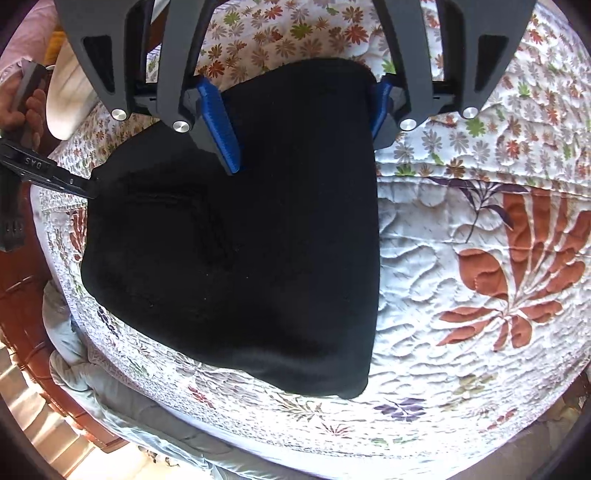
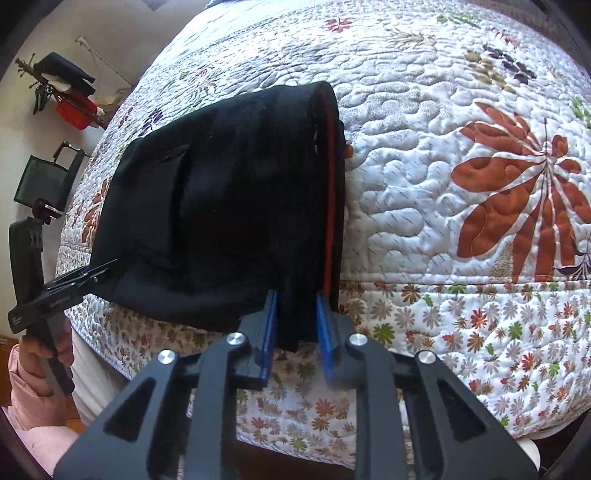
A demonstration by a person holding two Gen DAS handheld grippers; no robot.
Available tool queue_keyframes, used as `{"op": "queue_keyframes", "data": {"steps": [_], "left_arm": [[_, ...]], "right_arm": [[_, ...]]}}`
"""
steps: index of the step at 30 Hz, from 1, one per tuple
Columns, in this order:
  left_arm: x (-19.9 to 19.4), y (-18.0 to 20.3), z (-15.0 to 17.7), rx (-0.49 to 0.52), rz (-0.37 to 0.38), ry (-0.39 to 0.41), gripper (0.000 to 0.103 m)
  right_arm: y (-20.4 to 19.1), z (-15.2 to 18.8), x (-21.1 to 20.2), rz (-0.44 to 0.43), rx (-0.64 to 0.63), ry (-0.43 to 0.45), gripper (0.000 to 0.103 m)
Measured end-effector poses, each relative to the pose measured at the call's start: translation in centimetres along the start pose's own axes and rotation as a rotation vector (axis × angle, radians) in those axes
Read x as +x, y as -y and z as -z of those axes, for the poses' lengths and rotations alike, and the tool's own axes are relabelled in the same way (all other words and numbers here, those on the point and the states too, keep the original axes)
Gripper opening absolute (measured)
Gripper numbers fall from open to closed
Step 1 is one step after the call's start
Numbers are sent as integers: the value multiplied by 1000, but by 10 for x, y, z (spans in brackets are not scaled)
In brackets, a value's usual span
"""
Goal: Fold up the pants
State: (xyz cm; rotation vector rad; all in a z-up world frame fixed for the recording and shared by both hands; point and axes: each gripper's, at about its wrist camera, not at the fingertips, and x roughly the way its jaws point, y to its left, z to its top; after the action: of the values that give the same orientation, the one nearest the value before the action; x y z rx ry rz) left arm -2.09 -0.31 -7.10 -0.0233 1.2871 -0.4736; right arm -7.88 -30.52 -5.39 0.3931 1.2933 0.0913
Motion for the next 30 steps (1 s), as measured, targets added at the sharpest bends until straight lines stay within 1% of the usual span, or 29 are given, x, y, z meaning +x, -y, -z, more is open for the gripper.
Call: {"op": "queue_keyframes", "data": {"steps": [4, 5, 7, 8, 9, 11, 14, 16, 17, 18, 19, 20, 21, 22, 25, 28, 30], "left_arm": [[-8, 6, 0, 6, -34, 4, 65], [-11, 7, 1, 7, -42, 7, 66], [-16, 9, 3, 11, -55, 16, 68], [-18, 11, 3, 10, -57, 21, 69], [-20, 11, 5, 9, -58, 26, 69], [-23, 12, 7, 11, -67, 36, 69], [-26, 15, 9, 22, -79, 47, 70], [-27, 17, 10, 31, -87, 52, 70], [-28, 18, 10, 33, -89, 55, 70], [-29, 18, 10, 36, -91, 60, 70], [-30, 19, 11, 38, -93, 64, 70], [-31, 19, 11, 42, -95, 69, 71], [-32, 20, 11, 48, -97, 75, 71], [-33, 22, 11, 58, -100, 82, 71], [-35, 29, 12, 91, -111, 102, 71], [-35, 34, 11, 107, -107, 106, 72], [-35, 37, 11, 118, -112, 107, 72]], "right_arm": [[2, 3, -11, -4, -7, 20, 28], [0, 3, -14, -3, -7, 26, 32], [-5, 3, -23, -12, -10, 48, 44], [-6, 4, -26, -23, -12, 53, 54], [-11, 4, -29, -36, -25, 60, 56], [-18, 4, -28, -36, -49, 52, 56], [-25, 3, -22, -14, -74, 32, 50], [-27, 2, -18, 19, -77, 27, 40], [-26, 2, -17, 32, -76, 26, 31], [-23, 1, -17, 38, -68, 23, 27], [-21, 1, -16, 32, -60, 22, 24], [-18, 1, -17, 27, -51, 22, 17], [-16, 1, -17, 33, -50, 24, 6], [-13, 1, -18, 46, -47, 24, 6], [-3, 4, -21, 4, -24, 24, 6], [-2, 6, -19, 9, -27, 20, 6], [-4, 7, -17, 27, -38, 19, 6]]}}
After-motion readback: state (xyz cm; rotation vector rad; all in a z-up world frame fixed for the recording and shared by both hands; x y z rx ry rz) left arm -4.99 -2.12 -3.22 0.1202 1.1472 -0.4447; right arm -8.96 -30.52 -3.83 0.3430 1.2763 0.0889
